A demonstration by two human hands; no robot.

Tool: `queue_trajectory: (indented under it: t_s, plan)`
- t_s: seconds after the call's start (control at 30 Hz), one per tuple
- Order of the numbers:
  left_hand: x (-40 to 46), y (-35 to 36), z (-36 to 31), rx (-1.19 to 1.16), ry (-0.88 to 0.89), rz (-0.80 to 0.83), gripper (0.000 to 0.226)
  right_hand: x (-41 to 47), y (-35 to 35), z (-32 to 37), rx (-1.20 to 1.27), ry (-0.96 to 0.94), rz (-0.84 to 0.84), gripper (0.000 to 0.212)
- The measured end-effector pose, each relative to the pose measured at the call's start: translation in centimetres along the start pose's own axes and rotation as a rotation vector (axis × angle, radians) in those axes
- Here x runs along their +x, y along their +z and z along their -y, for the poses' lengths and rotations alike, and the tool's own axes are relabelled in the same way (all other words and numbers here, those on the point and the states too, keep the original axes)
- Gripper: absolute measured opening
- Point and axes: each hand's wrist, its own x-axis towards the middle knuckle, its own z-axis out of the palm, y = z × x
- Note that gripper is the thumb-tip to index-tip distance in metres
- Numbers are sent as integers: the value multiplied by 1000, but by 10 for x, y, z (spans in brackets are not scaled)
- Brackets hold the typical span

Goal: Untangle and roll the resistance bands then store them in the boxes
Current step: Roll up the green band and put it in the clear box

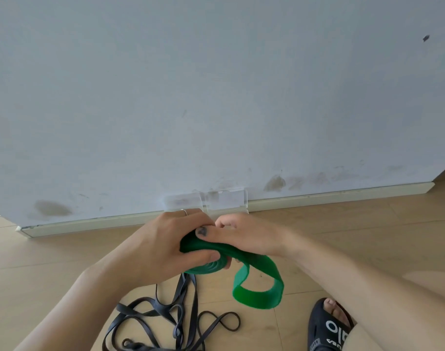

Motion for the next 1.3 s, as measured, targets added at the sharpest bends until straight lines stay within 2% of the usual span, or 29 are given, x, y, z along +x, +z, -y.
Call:
queue_trajectory:
  t_s: [0.13, 0.2, 0.23, 0.3, 0.37, 0.43, 0.5, 0.57, 0.63, 0.7, 0.77, 0.83, 0.9, 0.97, 1.0, 1.07, 1.13, 1.2, 1.3]
  plan:
    - [-6, -8, 4, -140, 4, -50, 22, -4, -7, 4, 235, -12, 186, 53]
    - [-6, -7, 1, -118, -7, -54, 26, -2, -5, 1, 271, -30, 158, 39]
    - [-4, -5, 0, -91, -26, -43, 29, 2, -3, -1, 222, -24, 101, 41]
    - [-1, 0, -3, 4, -41, -3, 33, 9, 3, -6, 82, 13, -12, 61]
    - [1, 3, -5, 84, -3, -4, 33, 12, 5, -8, 20, 42, -38, 75]
    - [-1, 2, -4, 35, 12, -12, 30, 9, 1, -7, 95, 33, 44, 75]
    - [-5, -1, 0, -66, 18, -52, 26, 2, -6, -3, 225, 4, 203, 63]
    - [-7, -2, -2, -127, 22, -77, 25, -3, -12, -2, 270, -10, 255, 55]
    - [-5, 1, -5, -116, -9, -56, 29, -3, -9, -2, 197, -2, 174, 50]
    - [-2, 6, -8, -18, -37, -3, 33, 3, -2, -5, 53, 36, 55, 66]
    - [1, 9, -11, 54, -10, 15, 33, 5, 1, -6, -13, 67, 7, 76]
    - [0, 7, -9, -1, -4, 2, 27, 0, -3, -3, 69, 59, 94, 68]
    - [-5, 3, -6, -84, -2, -30, 23, -6, -9, 0, 217, 24, 273, 41]
    - [-7, 1, -6, -113, -10, -40, 23, -8, -11, -2, 283, 3, 301, 24]
    - [-6, 1, -8, -98, -27, -26, 25, -6, -8, -3, 257, 1, 243, 28]
    - [-1, 6, -10, -3, -60, 21, 34, 2, 0, -8, 118, 50, 77, 60]
    - [2, 9, -12, 85, -54, 43, 40, 10, 6, -14, 29, 66, 13, 81]
    - [2, 8, -10, 52, -28, 27, 35, 8, 3, -13, 47, 71, 60, 81]
    - [-6, 2, -7, -48, -26, -14, 27, 1, -8, -10, 182, 33, 220, 63]
